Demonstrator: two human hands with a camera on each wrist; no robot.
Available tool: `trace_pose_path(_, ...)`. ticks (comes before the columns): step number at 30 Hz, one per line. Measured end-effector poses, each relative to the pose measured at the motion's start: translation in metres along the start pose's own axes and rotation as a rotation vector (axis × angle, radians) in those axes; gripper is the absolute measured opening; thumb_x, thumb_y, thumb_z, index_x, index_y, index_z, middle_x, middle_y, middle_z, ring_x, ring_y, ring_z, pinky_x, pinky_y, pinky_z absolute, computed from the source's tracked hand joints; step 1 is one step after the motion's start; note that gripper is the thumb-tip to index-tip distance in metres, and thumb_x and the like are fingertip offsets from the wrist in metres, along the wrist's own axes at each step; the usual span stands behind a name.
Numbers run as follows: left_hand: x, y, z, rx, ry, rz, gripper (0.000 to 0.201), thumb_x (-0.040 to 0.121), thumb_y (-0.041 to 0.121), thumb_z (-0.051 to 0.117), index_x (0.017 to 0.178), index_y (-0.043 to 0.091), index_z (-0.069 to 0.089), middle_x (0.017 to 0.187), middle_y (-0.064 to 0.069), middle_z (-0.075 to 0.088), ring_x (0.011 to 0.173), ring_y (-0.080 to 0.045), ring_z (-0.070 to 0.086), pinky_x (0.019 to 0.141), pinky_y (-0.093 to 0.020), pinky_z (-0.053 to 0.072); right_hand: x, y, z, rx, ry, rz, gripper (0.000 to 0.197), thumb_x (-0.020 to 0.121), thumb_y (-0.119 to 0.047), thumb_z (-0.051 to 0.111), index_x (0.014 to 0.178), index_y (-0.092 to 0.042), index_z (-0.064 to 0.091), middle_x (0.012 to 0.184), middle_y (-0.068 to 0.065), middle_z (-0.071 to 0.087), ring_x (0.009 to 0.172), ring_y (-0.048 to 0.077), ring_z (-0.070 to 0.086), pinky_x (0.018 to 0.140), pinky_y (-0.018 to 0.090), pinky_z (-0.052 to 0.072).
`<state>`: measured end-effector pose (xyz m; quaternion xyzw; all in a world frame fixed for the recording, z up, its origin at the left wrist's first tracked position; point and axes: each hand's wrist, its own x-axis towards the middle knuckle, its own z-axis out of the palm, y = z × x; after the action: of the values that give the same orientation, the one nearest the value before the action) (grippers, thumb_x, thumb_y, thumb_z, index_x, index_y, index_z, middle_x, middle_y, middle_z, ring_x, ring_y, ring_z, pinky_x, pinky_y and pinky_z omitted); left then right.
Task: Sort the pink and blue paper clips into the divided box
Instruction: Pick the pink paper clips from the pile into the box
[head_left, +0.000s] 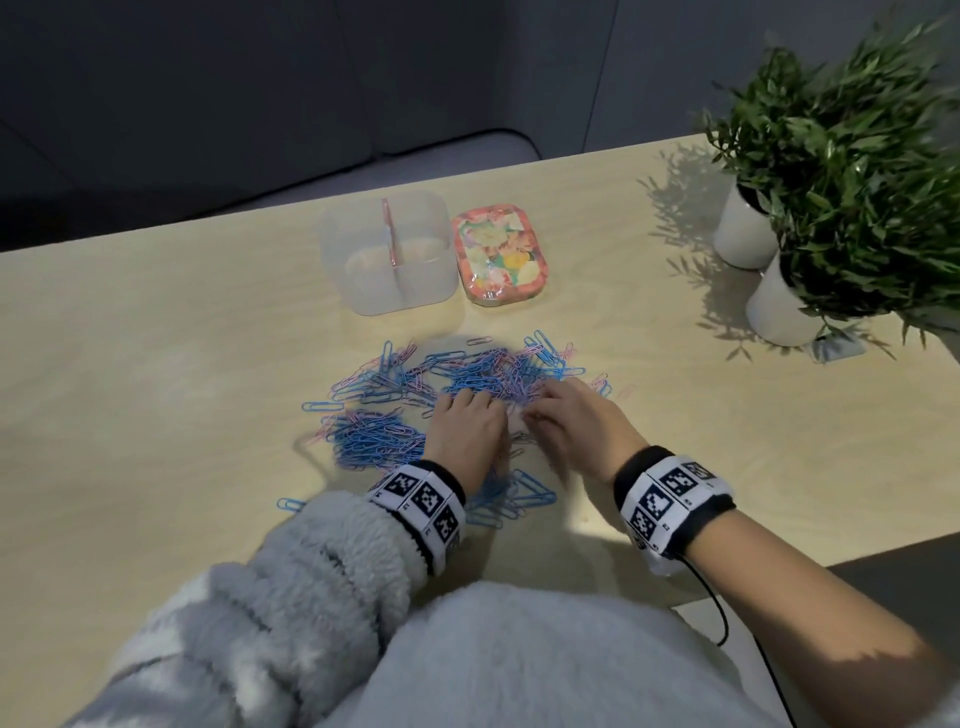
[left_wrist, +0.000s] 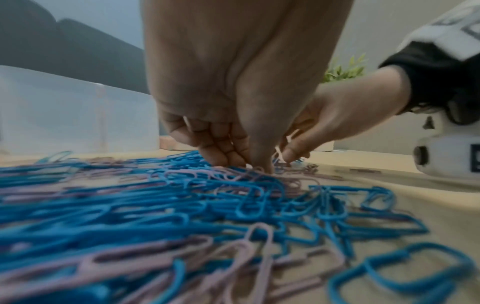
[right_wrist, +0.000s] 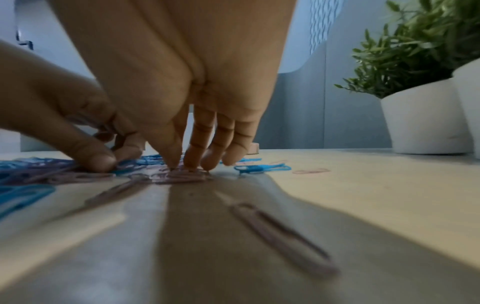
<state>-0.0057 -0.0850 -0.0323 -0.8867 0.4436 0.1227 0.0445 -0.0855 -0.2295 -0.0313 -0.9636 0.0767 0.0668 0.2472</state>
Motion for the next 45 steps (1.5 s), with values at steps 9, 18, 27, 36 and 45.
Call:
trace_pose_path(9, -0.008, -0.049, -0.011, -0.284, 0.176, -0.192, 0.018, 0.094, 0.029, 0.046, 0.104, 0.021, 0.059, 0.107, 0.002, 0.066, 0.104, -0.024, 0.055, 0.096, -0.041, 0.034, -0.008, 0.005, -0.008, 0.035, 0.068, 0.039, 0.022, 0.086, -0.007, 0.051, 0.098, -0.012, 0.069, 0.095, 0.01, 0.063, 0.097, 0.033, 0.056, 0.08, 0.041, 0.047)
trace_pose_path(18, -0.021, -0.02, -0.005, -0.114, 0.193, 0.1, 0.022, 0.082, 0.034, 0.046, 0.087, 0.025, 0.065, 0.089, 0.003, 0.064, 0.087, -0.026, 0.058, 0.076, -0.038, 0.043, -0.006, -0.014, 0.013, -0.224, 0.022, -0.208, 0.025, 0.079, -0.022, 0.044, 0.076, -0.018, 0.069, 0.073, 0.005, 0.058, 0.069, 0.027, 0.057, 0.052, 0.033, 0.049)
trace_pose_path(27, 0.002, -0.012, -0.01, -0.05, 0.147, 0.184, 0.024, 0.084, 0.024, 0.053, 0.106, 0.023, 0.061, 0.108, 0.002, 0.063, 0.097, -0.024, 0.057, 0.08, -0.037, 0.043, -0.001, 0.002, -0.007, 0.048, 0.112, 0.326, 0.017, 0.084, -0.022, 0.052, 0.084, -0.016, 0.068, 0.097, 0.006, 0.068, 0.1, 0.028, 0.056, 0.08, 0.035, 0.047)
trace_pose_path(36, 0.023, -0.035, -0.012, -0.03, 0.13, 0.083, 0.031, 0.094, 0.028, 0.039, 0.118, 0.018, 0.056, 0.128, 0.001, 0.053, 0.114, -0.026, 0.05, 0.092, -0.039, 0.035, 0.016, -0.015, -0.006, 0.193, -0.003, 0.45, 0.018, 0.08, -0.016, 0.059, 0.064, -0.023, 0.054, 0.092, 0.004, 0.068, 0.096, 0.027, 0.06, 0.077, 0.033, 0.046)
trace_pose_path(45, 0.021, -0.024, -0.011, -0.007, 0.08, 0.063, 0.021, 0.092, 0.03, 0.048, 0.105, 0.02, 0.061, 0.114, 0.0, 0.057, 0.115, -0.025, 0.042, 0.097, -0.036, 0.028, 0.009, 0.021, -0.032, 0.453, 0.149, 0.496, 0.024, 0.079, -0.009, 0.067, 0.063, -0.019, 0.054, 0.065, -0.002, 0.06, 0.063, 0.015, 0.057, 0.065, 0.024, 0.044)
